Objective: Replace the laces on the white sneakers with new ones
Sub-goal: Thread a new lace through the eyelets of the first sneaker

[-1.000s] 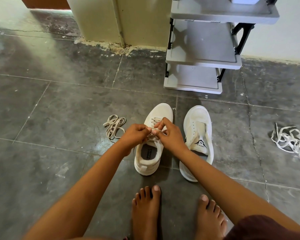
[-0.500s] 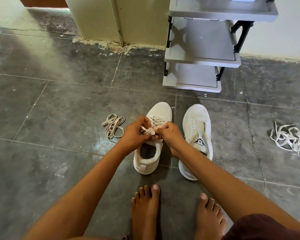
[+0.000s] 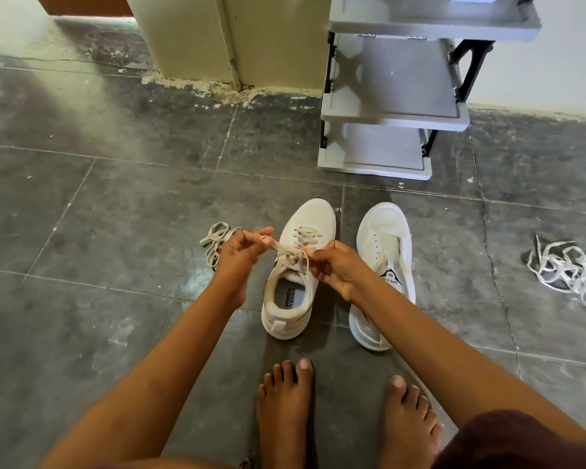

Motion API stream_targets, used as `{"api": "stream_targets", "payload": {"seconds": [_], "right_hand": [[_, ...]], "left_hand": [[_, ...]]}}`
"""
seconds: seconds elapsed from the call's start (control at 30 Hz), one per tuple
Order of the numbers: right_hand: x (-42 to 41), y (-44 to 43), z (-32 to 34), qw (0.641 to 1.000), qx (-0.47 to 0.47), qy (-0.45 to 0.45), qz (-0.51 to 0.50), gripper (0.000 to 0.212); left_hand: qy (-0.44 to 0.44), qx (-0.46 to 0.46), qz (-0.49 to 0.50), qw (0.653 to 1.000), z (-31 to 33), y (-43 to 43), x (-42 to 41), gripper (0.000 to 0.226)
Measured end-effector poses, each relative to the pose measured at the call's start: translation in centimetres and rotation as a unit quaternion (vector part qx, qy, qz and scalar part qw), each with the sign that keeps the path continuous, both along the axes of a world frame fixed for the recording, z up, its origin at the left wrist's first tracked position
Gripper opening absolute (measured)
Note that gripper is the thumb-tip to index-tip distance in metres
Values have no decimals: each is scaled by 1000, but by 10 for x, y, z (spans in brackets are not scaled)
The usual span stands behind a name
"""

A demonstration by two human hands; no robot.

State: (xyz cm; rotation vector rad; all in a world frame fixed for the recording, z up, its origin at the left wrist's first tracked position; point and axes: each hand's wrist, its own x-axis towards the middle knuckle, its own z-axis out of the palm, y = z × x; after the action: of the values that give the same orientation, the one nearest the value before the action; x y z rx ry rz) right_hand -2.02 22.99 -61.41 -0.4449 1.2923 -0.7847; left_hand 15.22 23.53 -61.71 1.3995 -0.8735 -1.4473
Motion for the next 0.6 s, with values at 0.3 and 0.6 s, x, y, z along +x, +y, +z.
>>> {"api": "stream_targets", "payload": {"seconds": [0.3,0.6], "right_hand": [[-21,6,6,881,-262,322,228,17],[-18,8,9,632,-378,534,414,27]], "left_hand": [[-43,6,-29,999,-1,6,13,19],[-492,-168,-274,809,9,-3,12,20]]}}
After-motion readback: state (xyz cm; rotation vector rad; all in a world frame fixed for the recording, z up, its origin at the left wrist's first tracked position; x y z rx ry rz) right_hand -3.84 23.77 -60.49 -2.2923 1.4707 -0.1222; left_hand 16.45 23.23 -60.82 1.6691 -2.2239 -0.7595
